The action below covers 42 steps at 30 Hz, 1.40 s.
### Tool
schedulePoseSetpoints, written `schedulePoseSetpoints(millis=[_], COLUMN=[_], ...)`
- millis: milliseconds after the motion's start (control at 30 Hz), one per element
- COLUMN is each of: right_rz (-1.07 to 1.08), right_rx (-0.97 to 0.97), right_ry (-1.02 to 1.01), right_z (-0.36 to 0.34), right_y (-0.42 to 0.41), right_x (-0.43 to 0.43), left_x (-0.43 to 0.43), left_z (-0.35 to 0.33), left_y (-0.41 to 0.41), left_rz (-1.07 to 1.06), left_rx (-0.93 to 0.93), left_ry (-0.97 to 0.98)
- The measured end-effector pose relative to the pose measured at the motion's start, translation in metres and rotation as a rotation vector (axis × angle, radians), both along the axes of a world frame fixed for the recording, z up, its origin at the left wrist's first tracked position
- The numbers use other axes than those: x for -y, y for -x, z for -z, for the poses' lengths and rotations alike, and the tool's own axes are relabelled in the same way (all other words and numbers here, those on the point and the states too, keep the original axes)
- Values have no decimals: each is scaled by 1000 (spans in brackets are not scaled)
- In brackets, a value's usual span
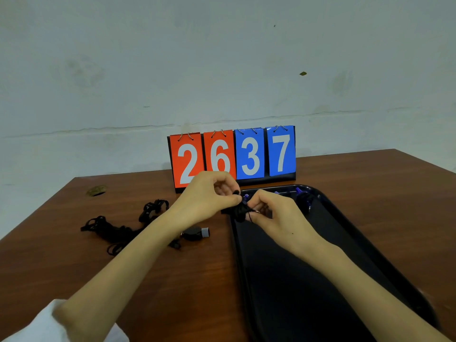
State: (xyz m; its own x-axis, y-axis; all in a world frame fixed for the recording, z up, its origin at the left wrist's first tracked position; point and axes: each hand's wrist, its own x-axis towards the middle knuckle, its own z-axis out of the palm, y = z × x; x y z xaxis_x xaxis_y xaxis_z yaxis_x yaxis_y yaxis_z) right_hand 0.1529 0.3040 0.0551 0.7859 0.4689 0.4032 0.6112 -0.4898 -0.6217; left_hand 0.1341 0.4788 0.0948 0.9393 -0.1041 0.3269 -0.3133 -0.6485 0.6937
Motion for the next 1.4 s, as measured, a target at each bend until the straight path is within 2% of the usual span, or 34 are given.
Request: schedulePoseSetpoints(millis=[133,233,300,400,533,633,733,833,900,1033,1167,1267,1333,1400], right_rz=[-26,10,30,56,100,116,153,169,175,188,197,163,145,170], right_rx=[64,193,284,394,456,518,575,582,498,83,-162,-436,-475,-379], right_ry=[-19,-25,-11,33,48,69,94,80,5,-255,-427,-516,-482,-418], right_z=[0,2,2,2,2,3,4,6,6,-2,-6,-9,-9,-7], right_y=[1,2,2,0,0,-1,0,1,2,6,3,1,1,1], right_x=[0,1,2,3,2,3,4,3,2,-2,-2,-2,-2,-2], left_x=[-6,-7,-6,-2,6,11,13,17,17,14,13,16,18,19], left_z=[-3,-5,-6,-6,-4,-1,3,5,7,12,14,16,18,19], left_y=[1,4,4,4,5,7,6,6,5,1,0,3,3,3], left_rz=[32,123,137,97,-69,-101,-134,-56,-48,-98,-84,-56,-50,-54], left_rx=[-248,-484,-546,-463,-92,31,44,-121,-106,23,111,152,152,152], left_ry=[212,448,514,558,256,154,126,343,372,324,318,292,266,261])
